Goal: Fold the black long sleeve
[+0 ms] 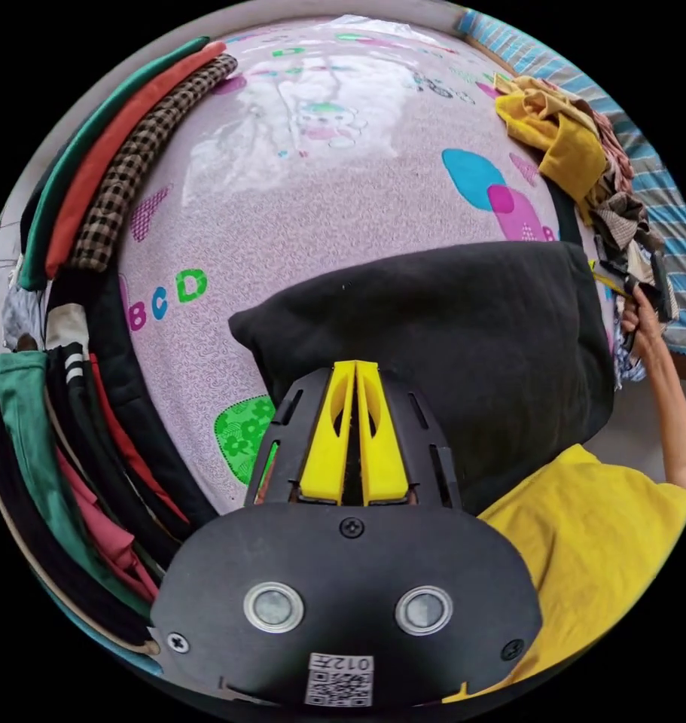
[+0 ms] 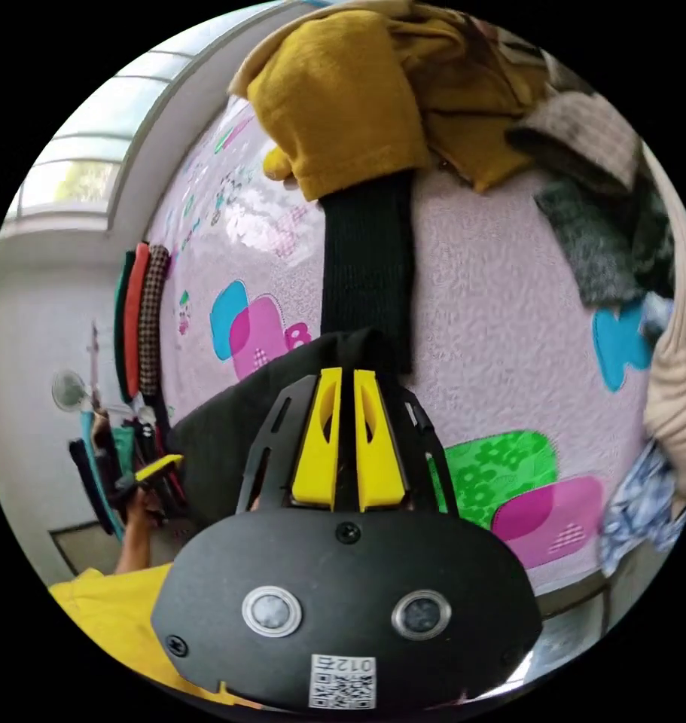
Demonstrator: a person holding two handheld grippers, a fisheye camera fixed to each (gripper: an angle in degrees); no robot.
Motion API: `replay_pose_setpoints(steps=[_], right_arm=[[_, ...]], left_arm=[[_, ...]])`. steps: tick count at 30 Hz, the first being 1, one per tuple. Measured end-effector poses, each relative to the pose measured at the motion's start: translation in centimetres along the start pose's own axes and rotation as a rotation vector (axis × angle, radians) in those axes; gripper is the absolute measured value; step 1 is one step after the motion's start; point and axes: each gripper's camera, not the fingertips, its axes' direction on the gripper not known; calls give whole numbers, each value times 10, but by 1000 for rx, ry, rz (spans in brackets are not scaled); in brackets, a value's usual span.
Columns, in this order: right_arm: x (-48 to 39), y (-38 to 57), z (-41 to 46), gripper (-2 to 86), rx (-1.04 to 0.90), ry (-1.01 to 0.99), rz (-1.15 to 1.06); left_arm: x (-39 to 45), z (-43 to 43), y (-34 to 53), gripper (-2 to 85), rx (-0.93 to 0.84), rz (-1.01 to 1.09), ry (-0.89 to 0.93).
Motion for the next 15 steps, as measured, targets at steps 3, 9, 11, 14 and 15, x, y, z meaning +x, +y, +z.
replay_pose_setpoints(steps=[3, 9, 11, 14, 15], right_arm=[[-28, -4, 7, 27, -38, 228, -330], [-44, 5, 13, 36, -80, 337, -436], [-32, 14, -12, 42, -5, 275, -337], [-13, 34, -28, 64, 5, 81, -250], [-9, 38, -27, 67, -11, 42, -235]], left_arm=[[14, 16, 1, -1, -33, 56, -34], [25, 7, -6, -1, -39, 83, -22], [21, -17, 3, -1, 22, 21, -24], [17, -45, 22, -1, 124, -24, 11], [17, -47, 25, -1, 128, -31, 14]])
